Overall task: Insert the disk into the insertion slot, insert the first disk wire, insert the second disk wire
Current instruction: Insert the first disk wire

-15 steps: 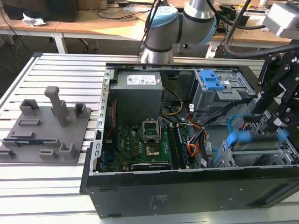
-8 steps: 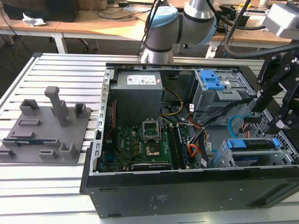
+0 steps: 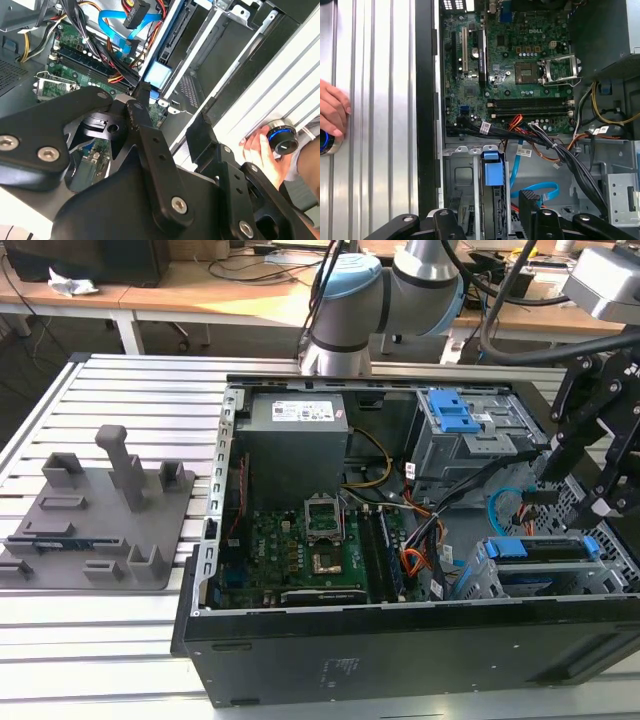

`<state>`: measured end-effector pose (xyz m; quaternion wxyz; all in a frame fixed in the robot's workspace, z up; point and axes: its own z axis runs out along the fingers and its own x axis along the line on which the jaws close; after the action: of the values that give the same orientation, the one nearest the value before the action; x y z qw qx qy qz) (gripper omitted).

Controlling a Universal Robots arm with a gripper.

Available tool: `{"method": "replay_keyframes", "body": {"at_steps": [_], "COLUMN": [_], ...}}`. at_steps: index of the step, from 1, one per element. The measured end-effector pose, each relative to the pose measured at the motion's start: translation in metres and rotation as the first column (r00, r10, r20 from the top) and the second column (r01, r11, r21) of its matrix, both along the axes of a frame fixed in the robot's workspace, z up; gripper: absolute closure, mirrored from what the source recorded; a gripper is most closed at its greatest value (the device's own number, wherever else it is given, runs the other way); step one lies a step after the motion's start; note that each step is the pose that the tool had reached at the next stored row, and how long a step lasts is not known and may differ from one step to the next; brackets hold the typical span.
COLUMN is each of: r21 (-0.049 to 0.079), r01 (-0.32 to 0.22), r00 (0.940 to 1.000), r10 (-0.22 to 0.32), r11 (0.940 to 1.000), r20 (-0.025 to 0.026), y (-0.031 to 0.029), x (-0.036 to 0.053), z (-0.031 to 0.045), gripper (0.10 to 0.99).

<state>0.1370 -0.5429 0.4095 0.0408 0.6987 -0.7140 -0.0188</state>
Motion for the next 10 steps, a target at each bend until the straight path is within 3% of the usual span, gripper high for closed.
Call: {"method": "replay_keyframes", "body": {"at_steps": [9, 10], "r21": [-0.009, -0.01], "r01": [0.0, 0.0], "r00": [1.0, 0.9999], "r10": [0.0, 0.0], "r11": [1.0, 1.0], "r20": [0.0, 0.0145], "y": [0.0001, 0.0001], "x": [0.0, -0.0001], "z": [-0.0003, -0.0006], "gripper": [0.525, 0.525]}}
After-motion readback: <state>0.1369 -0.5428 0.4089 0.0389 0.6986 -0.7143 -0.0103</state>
